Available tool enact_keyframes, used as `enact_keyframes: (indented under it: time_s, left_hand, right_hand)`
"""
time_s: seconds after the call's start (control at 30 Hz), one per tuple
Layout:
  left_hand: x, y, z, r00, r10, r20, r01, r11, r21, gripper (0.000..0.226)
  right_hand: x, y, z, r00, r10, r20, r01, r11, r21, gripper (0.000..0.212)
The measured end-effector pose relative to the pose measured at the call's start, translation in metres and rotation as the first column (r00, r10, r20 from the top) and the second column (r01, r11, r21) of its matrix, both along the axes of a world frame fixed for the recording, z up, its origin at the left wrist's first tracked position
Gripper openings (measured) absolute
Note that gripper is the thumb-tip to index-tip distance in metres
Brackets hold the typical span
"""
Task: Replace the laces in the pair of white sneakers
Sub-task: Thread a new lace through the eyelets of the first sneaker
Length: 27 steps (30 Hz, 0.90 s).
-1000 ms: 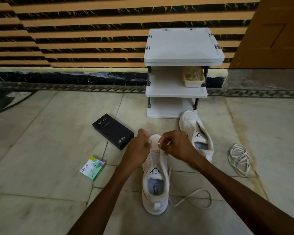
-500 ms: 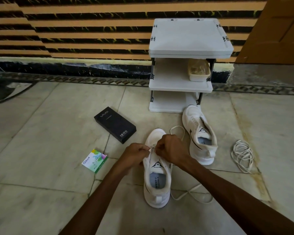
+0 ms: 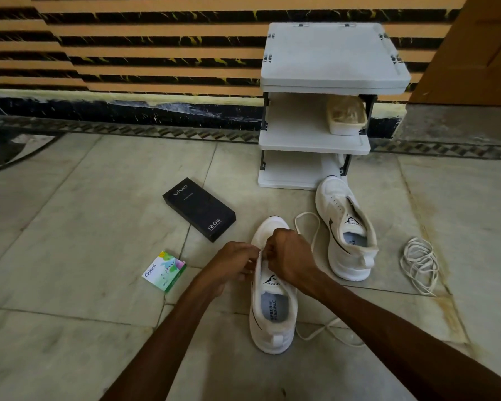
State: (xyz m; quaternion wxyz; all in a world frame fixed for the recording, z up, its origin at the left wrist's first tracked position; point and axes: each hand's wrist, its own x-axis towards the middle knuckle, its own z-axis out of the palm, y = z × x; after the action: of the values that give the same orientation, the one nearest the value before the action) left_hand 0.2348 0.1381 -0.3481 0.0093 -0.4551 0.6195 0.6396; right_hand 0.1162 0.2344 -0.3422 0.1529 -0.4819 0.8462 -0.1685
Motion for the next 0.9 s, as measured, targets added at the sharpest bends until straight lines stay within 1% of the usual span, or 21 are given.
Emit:
enact_keyframes:
  time_s: [0.07,0.1,0.2,0.23,0.3,0.4,0.5,0.57,0.7,0.8,0.9]
  left_hand:
    - [-0.001,-0.001,-0.001,1.0,0.029,-0.003,-0.029,0.999,0.027,0.016]
    - [-0.002,0.0,-0.002,0.999,0.032,-0.011,-0.032,0.999,0.016,0.016]
    - [-0.006,0.004,-0.006,0.996,0.073,-0.053,-0.077,0.994,-0.075,0.011]
    - [-0.008,0.006,-0.007,0.994,0.087,-0.072,-0.094,0.991,-0.1,0.009]
    - [-0.012,0.011,-0.01,0.994,0.087,-0.072,-0.097,0.984,-0.149,0.009]
    - [-0.015,0.016,-0.016,0.994,0.111,-0.019,-0.112,0.968,-0.224,0.014]
    - [-0.014,0.015,-0.016,0.988,0.149,-0.035,-0.153,0.967,-0.203,0.013]
    - [-0.01,0.014,-0.015,0.992,0.106,-0.068,-0.118,0.97,-0.21,0.009]
    - [-0.004,0.013,-0.014,0.987,-0.037,-0.154,-0.019,0.938,-0.347,0.006]
    - [-0.006,0.014,-0.018,0.982,-0.058,-0.179,-0.025,0.903,-0.43,0.004]
    - [-0.011,0.019,-0.023,0.988,-0.054,-0.143,-0.026,0.863,-0.505,0.009]
  right_hand:
    - [0.002,-0.002,0.001,1.0,-0.007,0.001,0.007,1.0,0.006,0.014]
    - [0.002,-0.002,0.002,1.0,-0.007,0.009,0.007,1.0,0.011,0.013]
    - [-0.003,-0.001,0.007,0.999,-0.038,0.001,0.038,0.999,-0.015,0.011]
    - [-0.005,0.001,0.008,0.999,-0.043,-0.017,0.042,0.999,-0.031,0.014]
    - [-0.005,0.006,0.009,0.999,0.008,-0.037,-0.01,0.999,-0.052,0.024]
    - [-0.004,0.013,0.009,0.997,0.074,0.026,-0.072,0.995,-0.068,0.03]
    - [-0.009,0.018,0.006,0.996,0.024,0.085,-0.018,0.997,-0.07,0.025]
    - [-0.009,0.02,0.005,0.992,-0.04,0.118,0.052,0.994,-0.095,0.021]
    - [-0.005,0.021,0.004,0.991,-0.093,0.101,0.107,0.984,-0.145,0.018]
    - [-0.003,0.022,0.002,0.988,-0.124,0.096,0.137,0.979,-0.152,0.016]
    - [-0.003,0.022,-0.001,0.989,-0.121,0.082,0.133,0.978,-0.159,0.015]
